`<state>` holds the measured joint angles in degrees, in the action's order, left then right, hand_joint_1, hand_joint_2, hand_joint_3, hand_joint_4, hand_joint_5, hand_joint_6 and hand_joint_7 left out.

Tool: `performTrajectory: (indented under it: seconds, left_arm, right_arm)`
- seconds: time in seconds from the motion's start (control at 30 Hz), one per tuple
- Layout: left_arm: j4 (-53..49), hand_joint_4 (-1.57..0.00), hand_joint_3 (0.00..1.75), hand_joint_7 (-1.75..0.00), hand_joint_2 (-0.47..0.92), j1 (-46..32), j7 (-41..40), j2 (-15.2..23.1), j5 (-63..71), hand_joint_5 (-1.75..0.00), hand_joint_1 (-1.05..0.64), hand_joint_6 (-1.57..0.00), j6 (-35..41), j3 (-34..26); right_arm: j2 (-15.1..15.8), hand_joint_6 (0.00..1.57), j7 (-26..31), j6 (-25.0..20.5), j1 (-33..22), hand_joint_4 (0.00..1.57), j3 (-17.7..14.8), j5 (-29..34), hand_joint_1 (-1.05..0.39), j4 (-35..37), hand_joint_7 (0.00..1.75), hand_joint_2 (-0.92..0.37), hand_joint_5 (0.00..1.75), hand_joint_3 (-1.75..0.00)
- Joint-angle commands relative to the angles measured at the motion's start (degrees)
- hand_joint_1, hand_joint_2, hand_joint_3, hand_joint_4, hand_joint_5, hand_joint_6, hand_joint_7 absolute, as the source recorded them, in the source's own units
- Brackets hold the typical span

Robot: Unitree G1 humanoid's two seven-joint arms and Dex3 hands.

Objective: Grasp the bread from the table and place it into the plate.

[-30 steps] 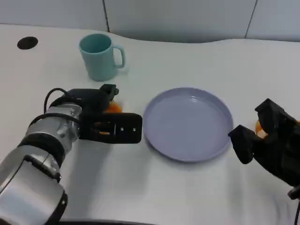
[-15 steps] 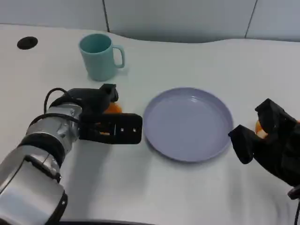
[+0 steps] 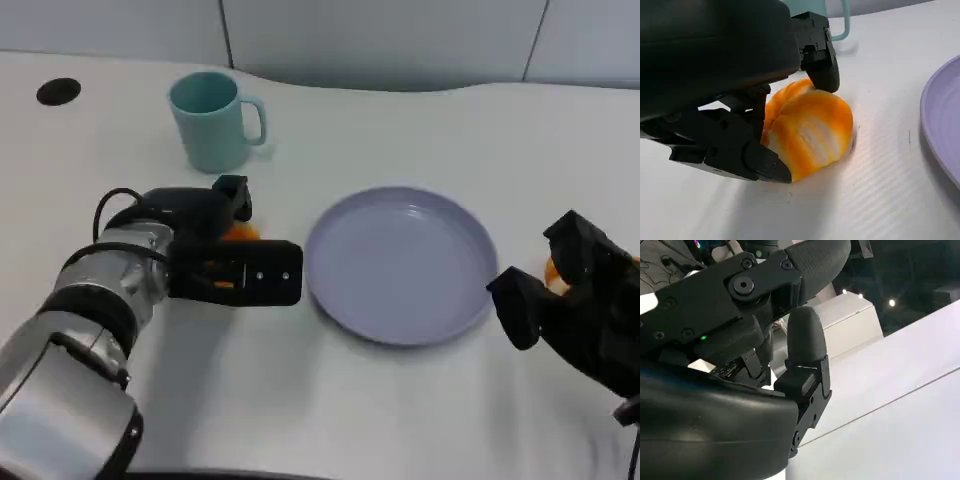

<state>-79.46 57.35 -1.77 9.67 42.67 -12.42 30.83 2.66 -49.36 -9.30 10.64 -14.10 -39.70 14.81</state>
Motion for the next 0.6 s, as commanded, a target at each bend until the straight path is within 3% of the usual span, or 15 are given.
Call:
performTrajectory:
  seconds: [0.03,0.17,0.2,0.27,0.3,0.37,0.47,0.6]
  left_arm:
    - [-0.3,-0.62,0.0,-1.33,0.85,-0.2,0.3,0.9,-0.3,-1.61,-0.05,-0.64,-0.3,-0.4]
    - [-0.2,-0.49,0.0,-1.28,0.82,-0.5,0.0,1.1,-1.0,-1.45,-0.08,-0.66,-0.9,-1.1]
    - [-0.2,-0.53,0.0,-1.16,0.82,-0.5,0.4,1.0,-1.6,-1.05,-0.16,-0.69,-0.8,-1.8]
    - [-0.2,-0.67,0.0,-0.68,0.81,-0.5,0.8,0.9,-2.2,-0.47,-0.23,-0.84,-0.8,-2.5]
    - [-0.2,-0.71,0.0,-0.58,0.81,-0.5,1.7,0.9,-2.3,-0.35,-0.24,-0.88,-0.7,-2.8]
    - [-0.3,-0.58,0.01,-0.19,0.85,-0.3,3.3,0.9,-2.6,-0.1,-0.37,-0.74,-0.6,-3.1]
    - [-0.2,-0.51,0.01,-0.04,0.86,-0.2,4.1,0.9,-2.8,-0.01,-0.43,-0.66,-0.6,-3.1]
    - [-0.2,-0.4,0.01,0.0,0.88,-0.1,6.8,0.9,-3.9,0.0,-0.42,-0.48,0.1,-4.2]
  right_arm:
    - [0.8,0.67,0.3,-0.4,-0.1,0.88,-0.4,-0.3,-0.4,-0.5,1.75,-0.85,1.75,0.0]
    - [0.7,0.67,-0.1,0.0,-0.1,0.88,-0.4,-0.4,-0.41,-0.2,1.75,-0.86,1.75,0.0]
    - [0.6,0.66,0.0,0.1,-0.1,0.88,-0.4,-0.3,-0.4,-0.3,1.75,-0.86,1.75,0.0]
    - [0.4,0.66,0.1,0.3,-0.2,0.88,-0.4,-0.3,-0.4,-0.4,1.75,-0.86,1.75,0.0]
    - [0.4,0.66,0.1,0.2,-0.2,0.88,-0.4,-0.3,-0.4,-0.3,1.75,-0.86,1.75,0.0]
    - [0.4,0.66,0.2,0.2,-0.1,0.88,-0.5,-0.3,-0.4,-0.3,1.75,-0.86,1.75,0.0]
    - [0.3,0.66,0.3,0.5,-0.2,0.88,-0.5,-0.2,-0.4,-0.2,1.75,-0.86,1.75,0.0]
    - [0.5,0.67,0.4,0.4,-0.1,0.89,-0.4,0.1,-0.42,-0.2,1.75,-0.85,1.75,0.0]
